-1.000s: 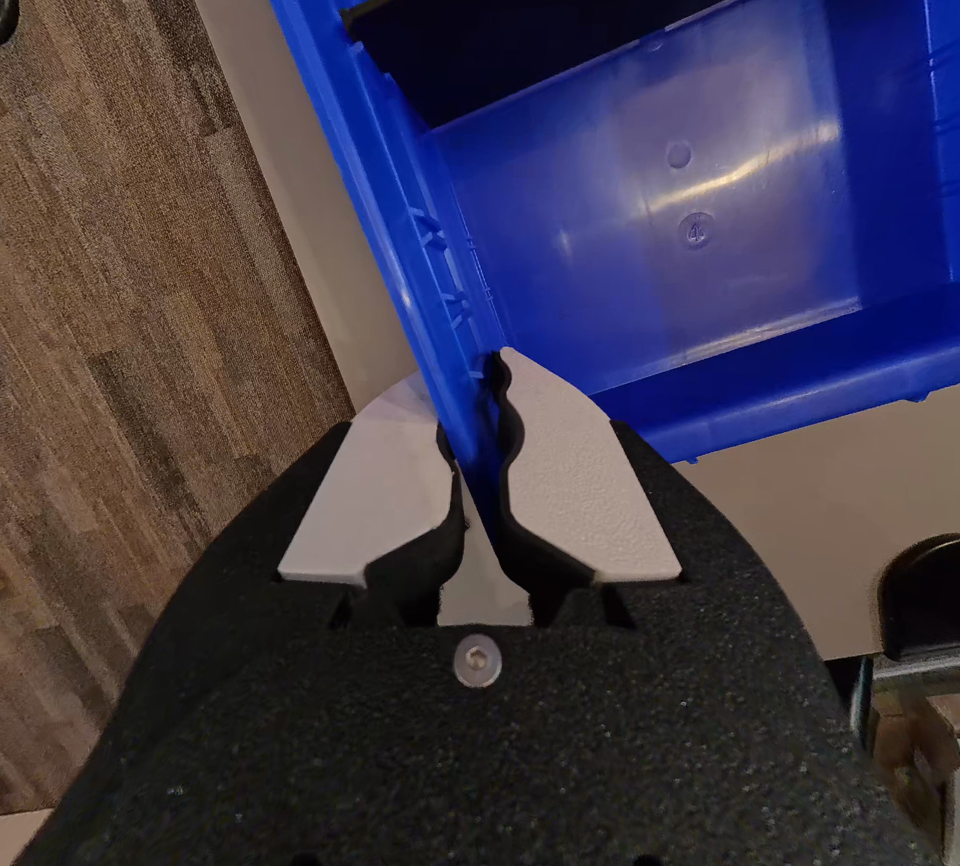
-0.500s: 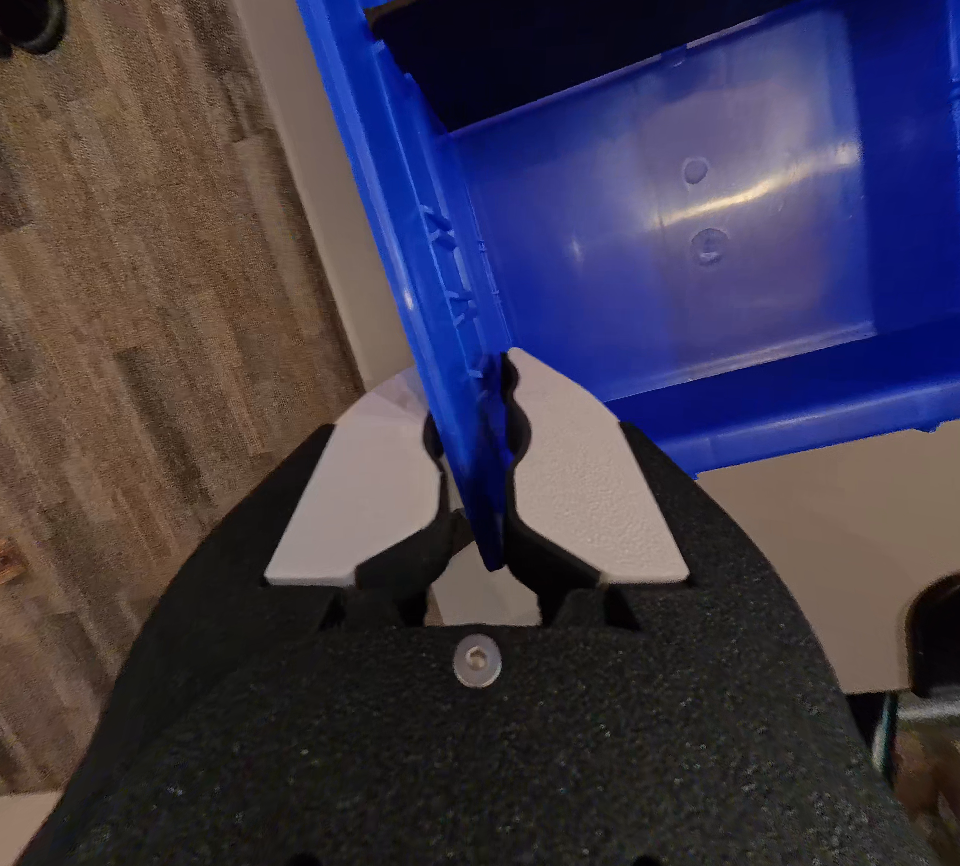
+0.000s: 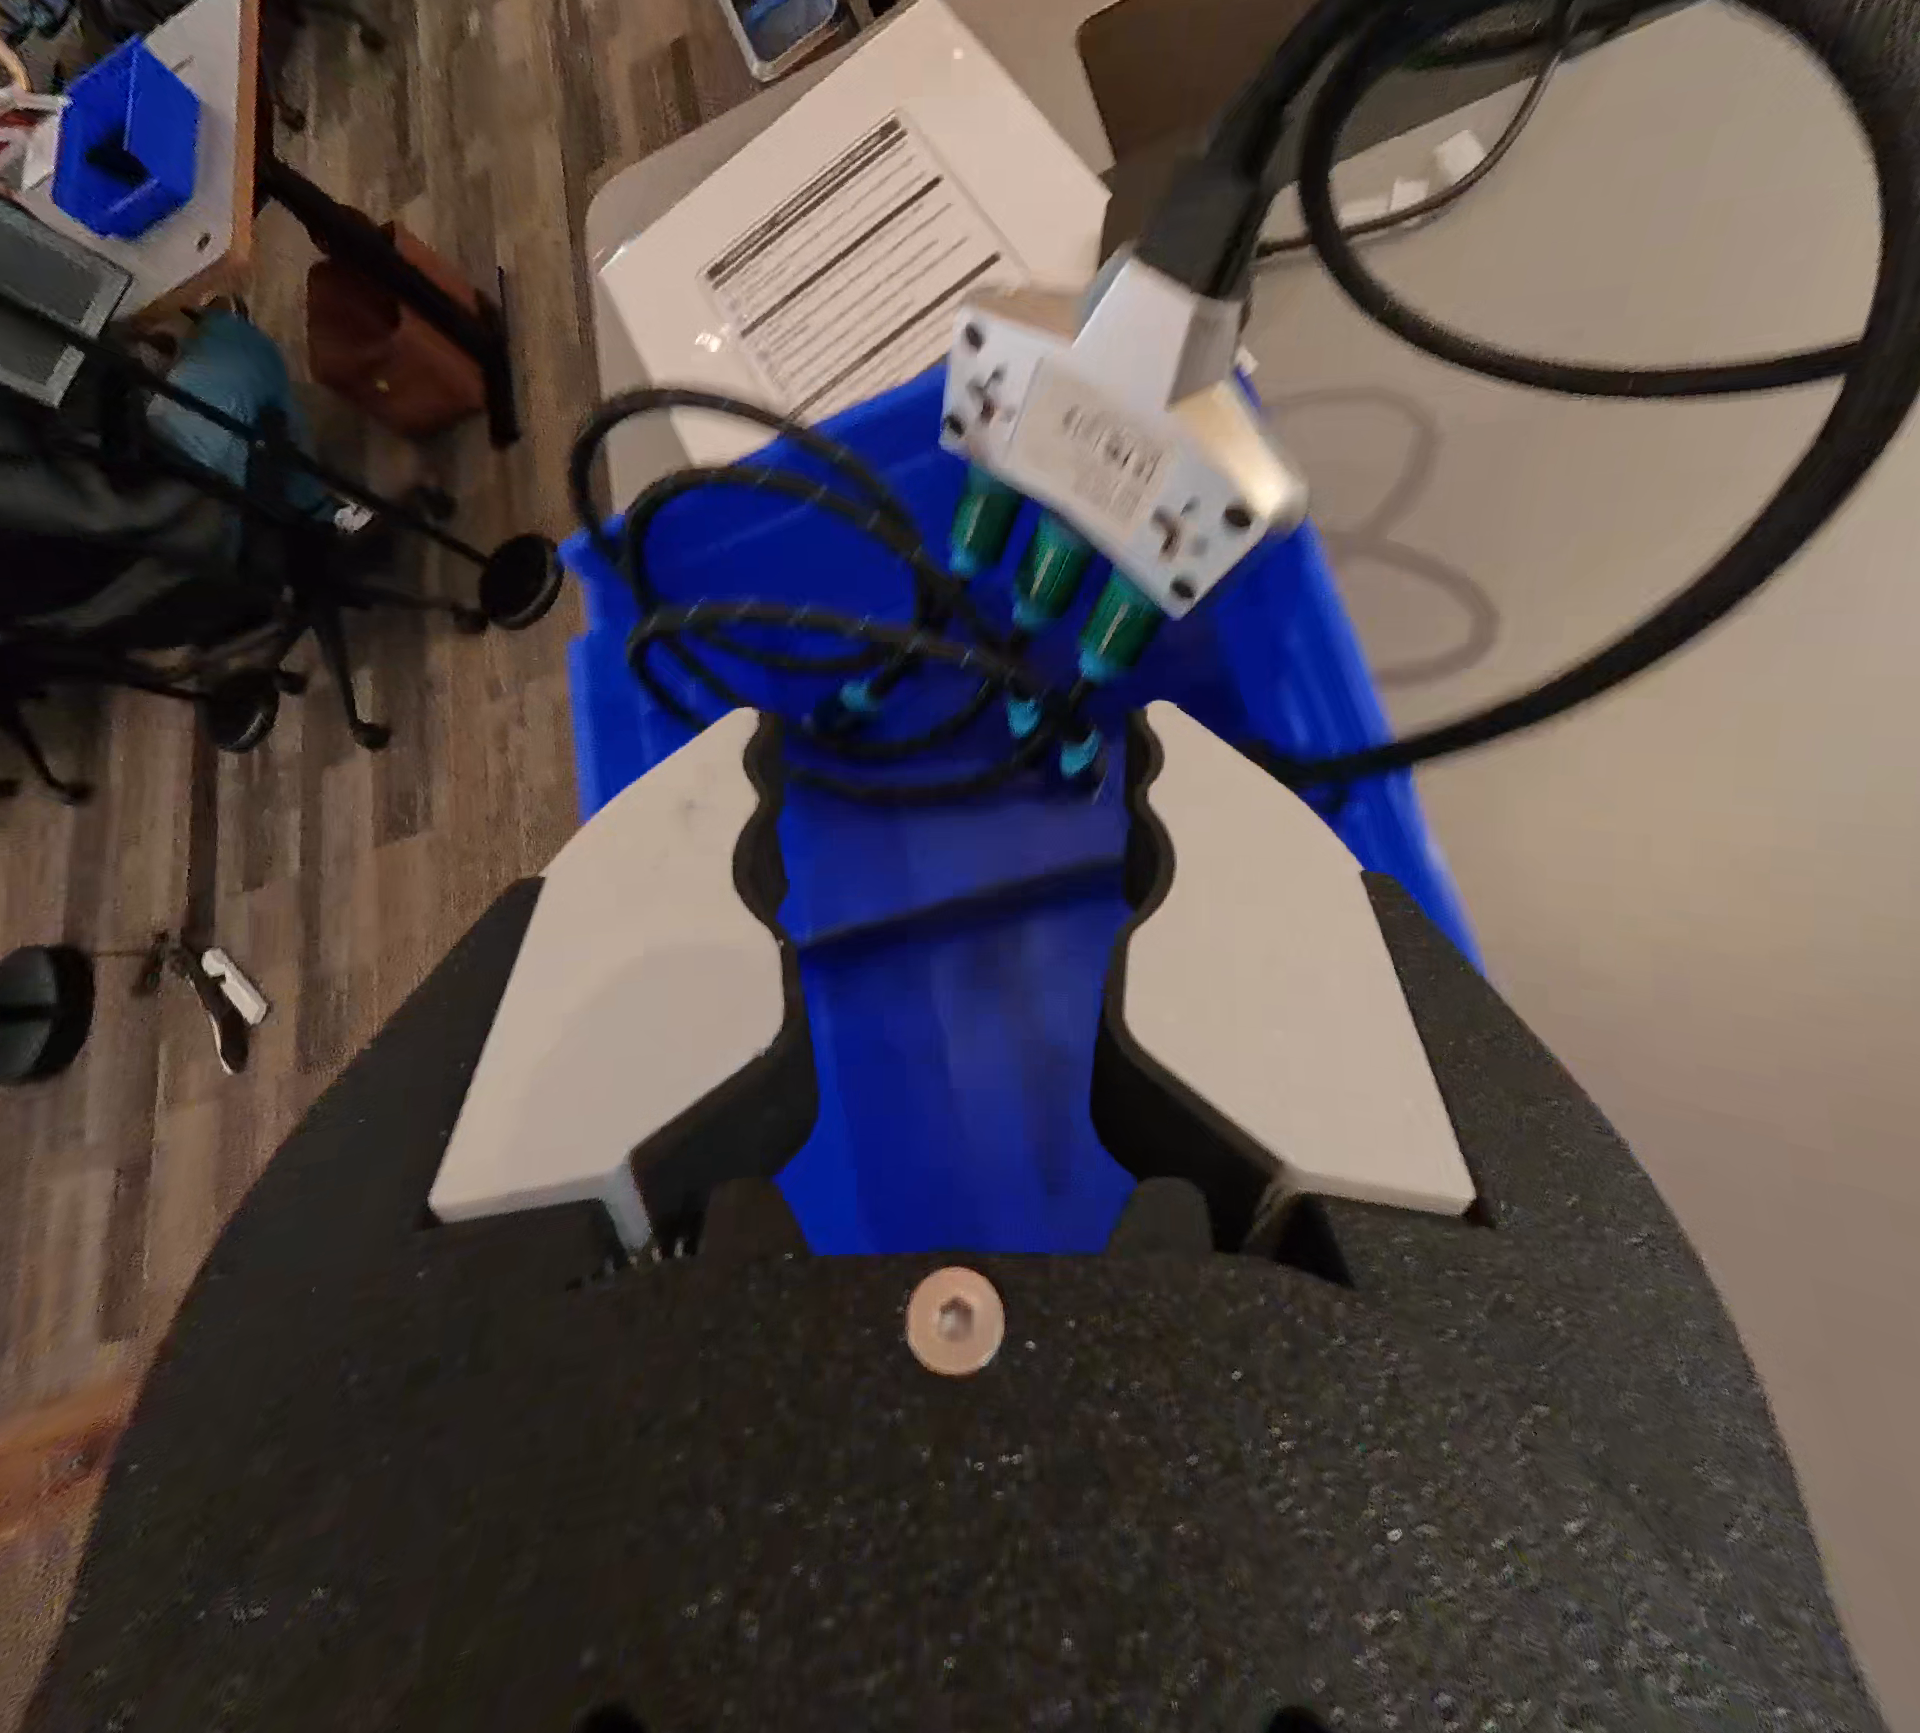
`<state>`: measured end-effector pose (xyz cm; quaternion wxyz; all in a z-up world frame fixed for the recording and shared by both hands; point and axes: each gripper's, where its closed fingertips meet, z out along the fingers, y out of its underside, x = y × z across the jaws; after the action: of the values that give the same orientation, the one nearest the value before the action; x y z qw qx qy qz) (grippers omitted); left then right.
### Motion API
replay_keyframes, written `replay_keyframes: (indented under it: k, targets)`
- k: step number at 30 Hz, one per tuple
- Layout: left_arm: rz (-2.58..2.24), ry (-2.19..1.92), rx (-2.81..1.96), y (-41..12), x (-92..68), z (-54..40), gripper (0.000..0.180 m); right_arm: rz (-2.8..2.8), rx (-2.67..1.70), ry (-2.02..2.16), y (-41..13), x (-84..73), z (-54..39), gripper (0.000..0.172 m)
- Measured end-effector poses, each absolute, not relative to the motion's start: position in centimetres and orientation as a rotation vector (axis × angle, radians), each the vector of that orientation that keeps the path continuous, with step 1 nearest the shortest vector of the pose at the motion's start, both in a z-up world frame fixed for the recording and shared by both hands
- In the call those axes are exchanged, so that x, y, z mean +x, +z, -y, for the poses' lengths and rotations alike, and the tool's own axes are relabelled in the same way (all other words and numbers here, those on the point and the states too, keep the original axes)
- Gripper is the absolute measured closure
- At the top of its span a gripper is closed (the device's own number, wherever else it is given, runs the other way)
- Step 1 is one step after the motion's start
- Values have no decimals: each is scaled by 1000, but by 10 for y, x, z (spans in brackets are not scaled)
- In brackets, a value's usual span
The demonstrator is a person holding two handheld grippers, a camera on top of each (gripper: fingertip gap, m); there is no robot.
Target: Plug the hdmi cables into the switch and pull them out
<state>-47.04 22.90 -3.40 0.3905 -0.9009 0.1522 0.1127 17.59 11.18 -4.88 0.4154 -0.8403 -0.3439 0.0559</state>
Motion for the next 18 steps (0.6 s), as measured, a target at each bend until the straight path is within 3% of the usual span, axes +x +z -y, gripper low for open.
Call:
replay_keyframes:
  k: [1,5,10,12,13,14,18]
  targets:
    - [-400,281,-2290,-39,-460,-243,115,919,-2106,204,-65,147,-109,148]
    - [-436,251,-2264,-42,-431,-287,112,976,-2122,363,-118,81,-107,148]
    - [-565,271,-2304,-58,-412,-321,116,845,-2151,525,-141,60,-112,149]
    - [-622,320,-2324,-67,-411,-329,126,833,-2163,532,-150,59,-113,149]
    - [-653,335,-2331,-70,-411,-331,144,830,-2173,533,-155,60,-112,149]
    - [-660,353,-2323,-69,-413,-332,149,827,-2182,535,-160,61,-112,149]
    - [-654,403,-2303,-55,-421,-325,152,807,-2223,550,-178,67,-107,150]
